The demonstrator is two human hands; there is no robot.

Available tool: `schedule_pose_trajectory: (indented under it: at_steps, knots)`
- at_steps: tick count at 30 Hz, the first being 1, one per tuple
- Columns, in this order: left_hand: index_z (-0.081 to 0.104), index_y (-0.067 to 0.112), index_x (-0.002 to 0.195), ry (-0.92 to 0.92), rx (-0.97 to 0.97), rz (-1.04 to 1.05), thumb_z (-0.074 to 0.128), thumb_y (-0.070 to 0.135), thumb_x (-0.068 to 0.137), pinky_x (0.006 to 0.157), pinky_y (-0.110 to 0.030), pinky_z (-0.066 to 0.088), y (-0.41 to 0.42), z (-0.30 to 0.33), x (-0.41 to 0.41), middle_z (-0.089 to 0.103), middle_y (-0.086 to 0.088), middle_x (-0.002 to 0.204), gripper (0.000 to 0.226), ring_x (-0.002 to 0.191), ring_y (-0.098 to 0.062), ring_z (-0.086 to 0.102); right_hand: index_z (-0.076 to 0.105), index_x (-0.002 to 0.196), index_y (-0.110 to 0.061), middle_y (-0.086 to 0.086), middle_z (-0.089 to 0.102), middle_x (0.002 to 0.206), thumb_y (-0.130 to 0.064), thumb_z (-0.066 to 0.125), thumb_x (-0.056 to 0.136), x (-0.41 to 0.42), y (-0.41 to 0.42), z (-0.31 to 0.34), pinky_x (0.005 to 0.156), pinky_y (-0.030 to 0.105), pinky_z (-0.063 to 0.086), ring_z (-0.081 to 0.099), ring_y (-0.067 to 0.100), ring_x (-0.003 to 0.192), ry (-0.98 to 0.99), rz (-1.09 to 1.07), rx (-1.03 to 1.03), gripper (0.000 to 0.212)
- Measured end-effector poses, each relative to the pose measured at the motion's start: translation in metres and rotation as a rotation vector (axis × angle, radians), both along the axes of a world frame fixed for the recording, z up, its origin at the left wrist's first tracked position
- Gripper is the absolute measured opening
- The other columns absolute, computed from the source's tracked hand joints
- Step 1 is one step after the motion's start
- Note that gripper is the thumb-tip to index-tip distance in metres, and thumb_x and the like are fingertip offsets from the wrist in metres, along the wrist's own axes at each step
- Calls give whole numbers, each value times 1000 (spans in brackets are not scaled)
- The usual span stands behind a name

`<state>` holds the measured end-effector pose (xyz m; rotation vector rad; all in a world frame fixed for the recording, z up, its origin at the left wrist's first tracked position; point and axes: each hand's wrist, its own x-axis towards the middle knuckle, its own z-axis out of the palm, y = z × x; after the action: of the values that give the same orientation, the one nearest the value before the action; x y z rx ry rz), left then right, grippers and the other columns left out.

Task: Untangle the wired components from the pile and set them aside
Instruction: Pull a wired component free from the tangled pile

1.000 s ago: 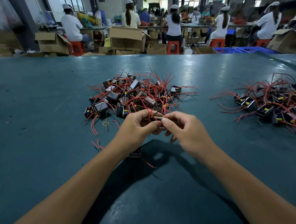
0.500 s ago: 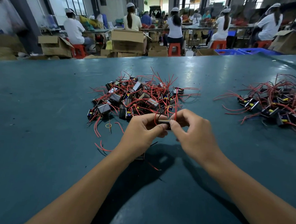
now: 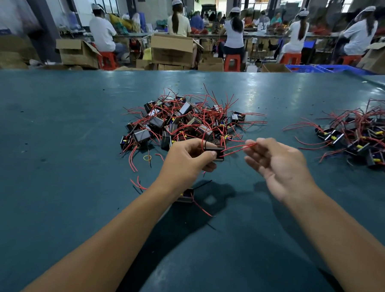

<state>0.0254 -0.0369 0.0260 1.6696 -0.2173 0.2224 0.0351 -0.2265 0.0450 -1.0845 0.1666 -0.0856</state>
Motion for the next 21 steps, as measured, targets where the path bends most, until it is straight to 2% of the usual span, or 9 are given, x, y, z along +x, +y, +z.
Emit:
schedule_pose_trajectory:
  at_steps: [2, 4, 6, 8, 10, 12, 14, 16, 21]
  knots:
    - [73, 5, 94, 11, -26, 32, 64, 0, 92, 68, -33, 62, 2, -1, 2, 73, -9, 74, 10, 64, -19, 71, 62, 77, -9, 3, 74, 68, -5, 57, 94, 8, -15, 3, 62, 25, 59, 70, 12, 60, 49, -76, 66, 18]
    - [72, 10, 90, 27, -43, 57, 63, 2, 93, 67, -30, 61, 3, -3, 3, 72, -3, 69, 12, 65, -19, 72, 60, 82, -10, 2, 72, 70, -4, 57, 94, 16, -27, 3, 67, 28, 57, 68, 10, 60, 52, -211, 11, 13]
    - [72, 11, 89, 33, -44, 66, 63, 3, 94, 66, -27, 60, 4, -4, 4, 72, -2, 69, 13, 65, -19, 72, 64, 93, -8, 4, 67, 79, -3, 57, 91, 16, -35, 3, 70, 32, 51, 63, 9, 64, -91, -457, -285, 9]
    - [73, 7, 94, 37, -33, 48, 61, 2, 95, 68, -28, 61, 3, -5, 5, 74, -9, 76, 13, 67, -19, 72, 66, 99, -10, 3, 67, 90, -7, 57, 90, 7, -34, 8, 76, 28, 49, 62, 9, 77, -437, -626, -669, 13]
    - [72, 2, 102, 51, -19, -3, 57, 1, 97, 70, -28, 61, 0, -4, 4, 72, -14, 81, 16, 68, -18, 72, 67, 98, -10, -1, 69, 94, -11, 58, 93, -7, -20, 11, 83, 21, 48, 64, 7, 86, -798, -516, -965, 10]
    - [71, -1, 107, 71, -32, -64, 51, 2, 100, 71, -29, 61, -5, -3, 1, 70, -15, 84, 21, 69, -19, 71, 67, 103, -10, 0, 70, 99, -19, 61, 92, -15, -3, 6, 87, 24, 49, 64, 11, 94, -949, -275, -1217, 16]
    - [71, 0, 109, 82, -54, -103, 45, 2, 102, 74, -35, 62, -8, -1, -1, 72, -20, 89, 27, 75, -23, 70, 65, 113, -10, 3, 69, 108, -26, 66, 88, -16, 9, -2, 93, 33, 47, 62, 21, 103, -913, -49, -1411, 30]
    - [72, 4, 107, 86, -56, -132, 40, 3, 103, 80, -41, 61, -7, -2, -3, 72, -22, 97, 32, 84, -26, 69, 63, 119, -12, 4, 68, 113, -29, 72, 86, -14, 12, -11, 99, 39, 44, 60, 26, 109, -803, 79, -1538, 38]
    - [70, 1, 106, 139, -35, -228, 32, 9, 106, 79, -39, 59, -5, -2, -5, 73, -18, 94, 39, 83, -23, 69, 68, 111, -13, 2, 72, 105, -29, 78, 82, -9, 2, -13, 97, 41, 43, 63, 27, 101, -781, 128, -1627, 34]
